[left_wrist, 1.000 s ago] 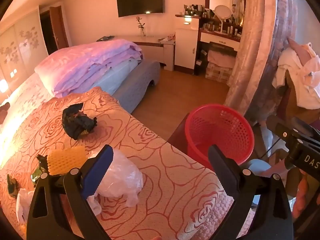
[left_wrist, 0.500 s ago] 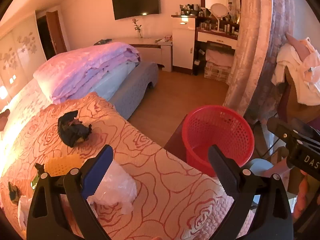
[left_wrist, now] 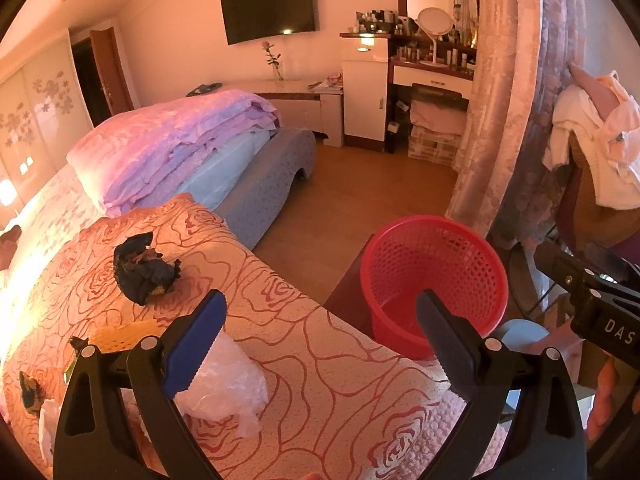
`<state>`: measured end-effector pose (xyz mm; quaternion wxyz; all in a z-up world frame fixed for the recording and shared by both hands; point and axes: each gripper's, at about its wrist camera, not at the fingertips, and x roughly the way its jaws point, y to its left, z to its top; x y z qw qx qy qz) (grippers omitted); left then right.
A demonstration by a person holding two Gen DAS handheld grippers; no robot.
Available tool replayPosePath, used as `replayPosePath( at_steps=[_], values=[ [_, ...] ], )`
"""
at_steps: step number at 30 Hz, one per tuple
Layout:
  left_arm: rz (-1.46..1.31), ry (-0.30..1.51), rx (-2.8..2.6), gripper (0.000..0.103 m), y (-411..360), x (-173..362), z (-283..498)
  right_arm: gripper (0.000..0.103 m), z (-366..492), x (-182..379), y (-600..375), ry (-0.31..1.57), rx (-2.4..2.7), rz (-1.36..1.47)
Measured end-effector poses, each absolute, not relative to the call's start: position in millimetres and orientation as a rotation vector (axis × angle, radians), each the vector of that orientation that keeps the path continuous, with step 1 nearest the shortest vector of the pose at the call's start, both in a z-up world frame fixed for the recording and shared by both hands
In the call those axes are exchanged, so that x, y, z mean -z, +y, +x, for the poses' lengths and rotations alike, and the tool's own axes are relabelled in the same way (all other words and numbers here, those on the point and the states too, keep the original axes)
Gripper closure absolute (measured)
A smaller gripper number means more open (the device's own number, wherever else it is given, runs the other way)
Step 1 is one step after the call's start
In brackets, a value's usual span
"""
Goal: Collect trash
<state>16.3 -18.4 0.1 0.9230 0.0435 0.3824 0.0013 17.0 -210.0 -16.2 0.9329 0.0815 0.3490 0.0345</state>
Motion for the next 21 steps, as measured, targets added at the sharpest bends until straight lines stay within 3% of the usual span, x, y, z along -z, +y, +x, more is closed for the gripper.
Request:
replayPosePath(
  at_steps=[21],
  values=[
    [0.084,0.784,-0.011,0.011,-13.9,-0.3,15.7,0.007,14.4,20.9,-209.4,0.721,-0.070,0.171]
  ],
)
